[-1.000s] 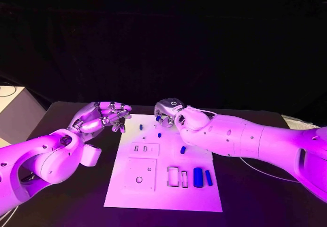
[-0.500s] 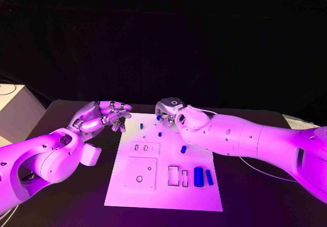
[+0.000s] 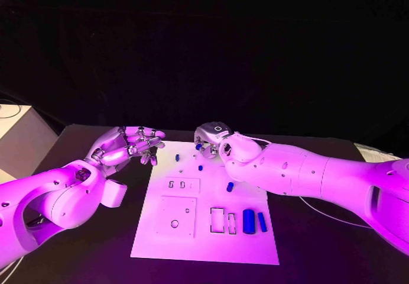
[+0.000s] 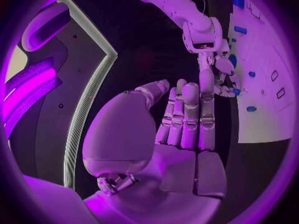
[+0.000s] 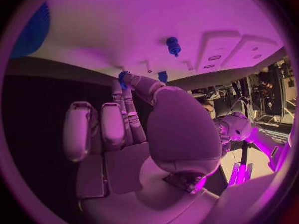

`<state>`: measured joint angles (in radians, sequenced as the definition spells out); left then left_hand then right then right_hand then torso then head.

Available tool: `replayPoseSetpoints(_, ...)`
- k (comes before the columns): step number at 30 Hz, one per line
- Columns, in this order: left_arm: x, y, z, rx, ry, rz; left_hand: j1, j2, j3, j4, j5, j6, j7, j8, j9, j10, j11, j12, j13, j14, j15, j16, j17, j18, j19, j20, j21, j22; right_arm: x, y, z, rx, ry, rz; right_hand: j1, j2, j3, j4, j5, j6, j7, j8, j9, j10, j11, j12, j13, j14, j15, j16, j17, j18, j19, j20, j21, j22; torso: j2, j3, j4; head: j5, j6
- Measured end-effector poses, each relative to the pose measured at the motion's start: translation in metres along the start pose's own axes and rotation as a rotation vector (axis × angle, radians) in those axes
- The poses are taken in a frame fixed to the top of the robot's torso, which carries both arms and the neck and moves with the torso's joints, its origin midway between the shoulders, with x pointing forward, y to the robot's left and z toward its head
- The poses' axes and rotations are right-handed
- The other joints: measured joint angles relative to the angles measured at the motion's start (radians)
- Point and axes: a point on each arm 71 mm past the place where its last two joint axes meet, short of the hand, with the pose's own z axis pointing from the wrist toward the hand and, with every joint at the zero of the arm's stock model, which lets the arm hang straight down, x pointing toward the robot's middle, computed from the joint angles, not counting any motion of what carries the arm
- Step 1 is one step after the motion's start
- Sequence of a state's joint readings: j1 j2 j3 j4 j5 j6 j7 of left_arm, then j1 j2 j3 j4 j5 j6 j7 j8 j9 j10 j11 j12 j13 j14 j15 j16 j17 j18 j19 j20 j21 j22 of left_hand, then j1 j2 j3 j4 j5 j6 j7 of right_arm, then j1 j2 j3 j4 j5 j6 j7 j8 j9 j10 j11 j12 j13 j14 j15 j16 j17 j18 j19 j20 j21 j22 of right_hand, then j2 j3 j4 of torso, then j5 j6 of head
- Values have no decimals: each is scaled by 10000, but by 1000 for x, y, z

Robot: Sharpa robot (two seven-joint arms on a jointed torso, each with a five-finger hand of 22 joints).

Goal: Assemble the parts on the task board

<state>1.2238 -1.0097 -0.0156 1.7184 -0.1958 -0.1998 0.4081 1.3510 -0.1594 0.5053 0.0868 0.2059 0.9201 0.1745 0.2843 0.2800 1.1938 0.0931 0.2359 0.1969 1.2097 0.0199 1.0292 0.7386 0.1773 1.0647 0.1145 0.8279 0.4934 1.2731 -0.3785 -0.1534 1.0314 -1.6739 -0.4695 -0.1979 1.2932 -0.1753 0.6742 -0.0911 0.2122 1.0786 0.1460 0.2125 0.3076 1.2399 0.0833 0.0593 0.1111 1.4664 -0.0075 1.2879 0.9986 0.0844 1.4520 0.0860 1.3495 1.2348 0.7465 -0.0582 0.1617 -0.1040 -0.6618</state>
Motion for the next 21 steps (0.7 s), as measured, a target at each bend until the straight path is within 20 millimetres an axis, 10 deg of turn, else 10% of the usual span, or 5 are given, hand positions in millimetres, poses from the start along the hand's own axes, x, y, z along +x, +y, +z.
replayPoseSetpoints(21, -1, 0, 0, -24, -10, 13, 0, 0, 0, 0, 0, 0, 0, 0, -2, 0, 0, -4, -3, 0, 0, 0, -1, 0, 0, 1, -1, -2, 1, -4, 2, -61, 61, 96, -216, -435, -287, 71, -204, -1231, 304, -736, -73, -2224, 323, 17, -468, -538, 253, -1241, -2237, 236, -1167, 304, -2373, -3144, 18, -19, -15, 30, -6)
